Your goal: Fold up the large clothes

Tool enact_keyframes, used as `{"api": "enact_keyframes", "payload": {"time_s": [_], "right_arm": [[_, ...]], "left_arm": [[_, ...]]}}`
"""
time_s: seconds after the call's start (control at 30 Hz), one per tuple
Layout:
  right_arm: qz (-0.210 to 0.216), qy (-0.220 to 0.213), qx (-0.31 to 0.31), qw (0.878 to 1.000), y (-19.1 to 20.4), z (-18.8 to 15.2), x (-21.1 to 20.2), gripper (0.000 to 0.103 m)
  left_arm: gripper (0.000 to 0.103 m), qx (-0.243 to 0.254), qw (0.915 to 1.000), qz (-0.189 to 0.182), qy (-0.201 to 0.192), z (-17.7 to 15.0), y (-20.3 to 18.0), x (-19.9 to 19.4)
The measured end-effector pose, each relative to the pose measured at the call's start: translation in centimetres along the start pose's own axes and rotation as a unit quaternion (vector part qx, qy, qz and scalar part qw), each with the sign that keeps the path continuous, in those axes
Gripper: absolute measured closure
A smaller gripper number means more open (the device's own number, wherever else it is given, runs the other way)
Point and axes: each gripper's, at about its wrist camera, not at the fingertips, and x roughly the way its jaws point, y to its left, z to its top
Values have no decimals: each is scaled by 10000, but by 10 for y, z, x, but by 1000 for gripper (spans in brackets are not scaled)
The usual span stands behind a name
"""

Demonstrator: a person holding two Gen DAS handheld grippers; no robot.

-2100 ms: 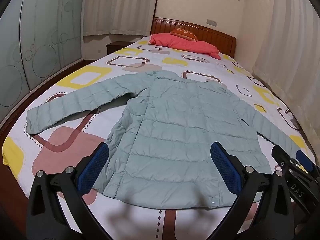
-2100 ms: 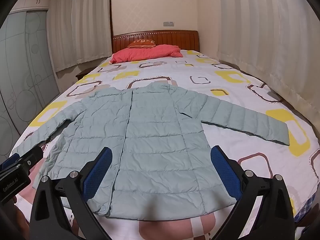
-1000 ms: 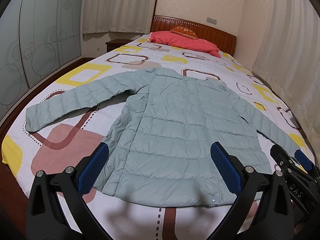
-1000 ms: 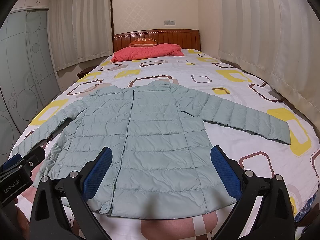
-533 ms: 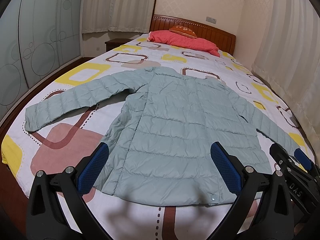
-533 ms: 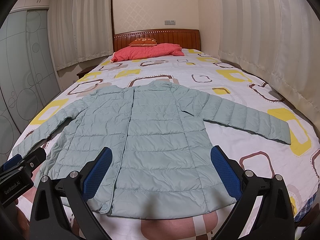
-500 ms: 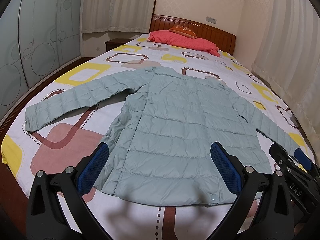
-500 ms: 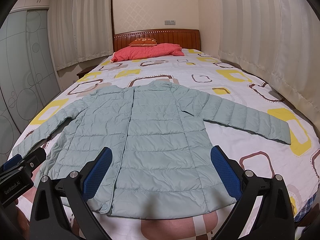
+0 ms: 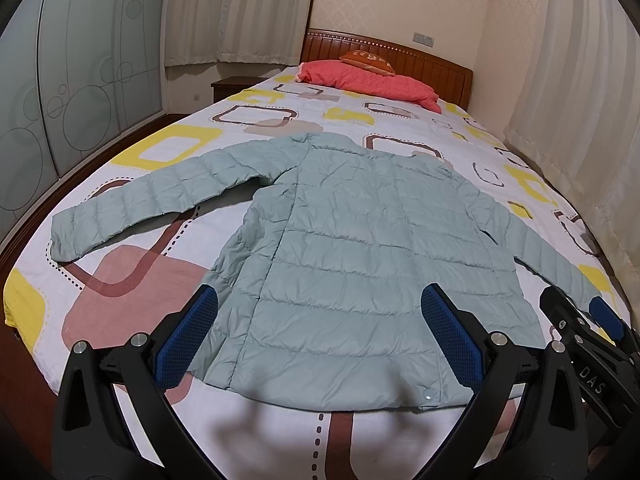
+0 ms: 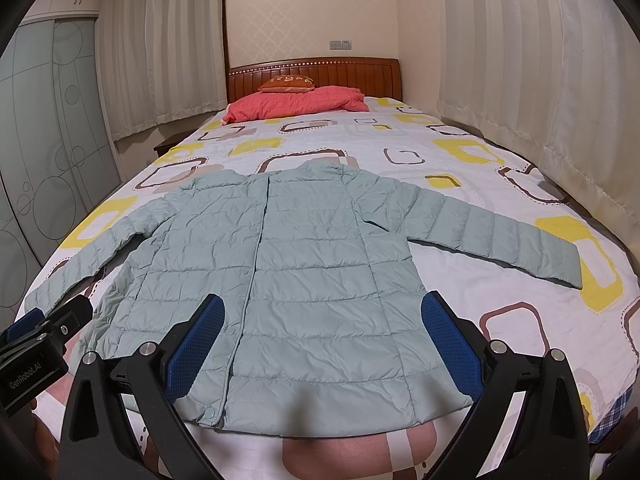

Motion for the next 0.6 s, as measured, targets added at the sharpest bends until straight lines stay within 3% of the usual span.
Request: {"api": "enact_keyframes", "payload": {"time_s": [0.6], "right_arm": [[3, 3, -1, 10000, -2, 0, 1, 5]], "left_arm": [[2, 1, 10000, -2, 15, 0, 0, 0]]}}
